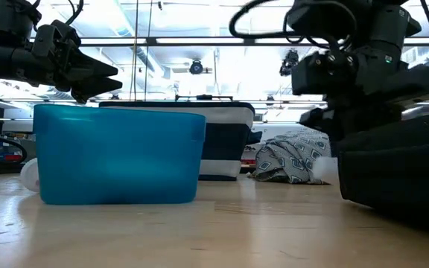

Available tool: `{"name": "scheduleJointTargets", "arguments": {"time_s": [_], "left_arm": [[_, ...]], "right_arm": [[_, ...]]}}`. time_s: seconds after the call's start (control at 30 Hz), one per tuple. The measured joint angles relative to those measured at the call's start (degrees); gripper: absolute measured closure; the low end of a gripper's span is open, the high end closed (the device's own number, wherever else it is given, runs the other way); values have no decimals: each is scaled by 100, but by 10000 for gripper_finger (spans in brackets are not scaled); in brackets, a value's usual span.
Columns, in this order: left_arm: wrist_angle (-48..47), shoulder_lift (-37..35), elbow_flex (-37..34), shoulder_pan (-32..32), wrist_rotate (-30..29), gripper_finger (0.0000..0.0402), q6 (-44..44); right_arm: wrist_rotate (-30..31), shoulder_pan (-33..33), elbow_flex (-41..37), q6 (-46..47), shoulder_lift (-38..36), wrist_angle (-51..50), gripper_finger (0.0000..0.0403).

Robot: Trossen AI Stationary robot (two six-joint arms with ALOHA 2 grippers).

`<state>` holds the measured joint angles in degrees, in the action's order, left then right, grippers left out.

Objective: Pick & place medical supplies in basket/bin
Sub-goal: Put the white gauze in the blue bin

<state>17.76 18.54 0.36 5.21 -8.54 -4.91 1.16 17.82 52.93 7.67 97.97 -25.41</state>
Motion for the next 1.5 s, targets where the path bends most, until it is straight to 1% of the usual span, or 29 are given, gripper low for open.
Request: {"name": "scheduleJointTargets", "arguments": {"time_s": [0.2,0.4,0.7,0.8,0.9,1.17,1.33,1.5], "left_arm": [[0,0,2,0,-2,149,0],[0,-2,2,0,-2,149,-2],[0,-1,2,1,-2,149,-9],[1,0,1,0,-2,149,-8],[3,-2,2,1,-2,149,-8],[73,-1,2,0,-2,149,-7],[100,-2,1,0,-3,149,-4],[113,-2,1,1,-41,149,-1]], "right_arm": [[340,-7,0,-236,-4,514,369],[639,-18,1,-641,-8,1372,369],[676,-252,2,-1414,-15,2984,369],[517,-363,2,-1639,-15,3626,369],[221,-478,2,-1779,-2,4307,369],[-722,-737,13,-1886,313,6012,369],[-1030,-846,93,-1687,669,6386,369],[-1144,-848,473,-1607,1186,6463,369]]}}
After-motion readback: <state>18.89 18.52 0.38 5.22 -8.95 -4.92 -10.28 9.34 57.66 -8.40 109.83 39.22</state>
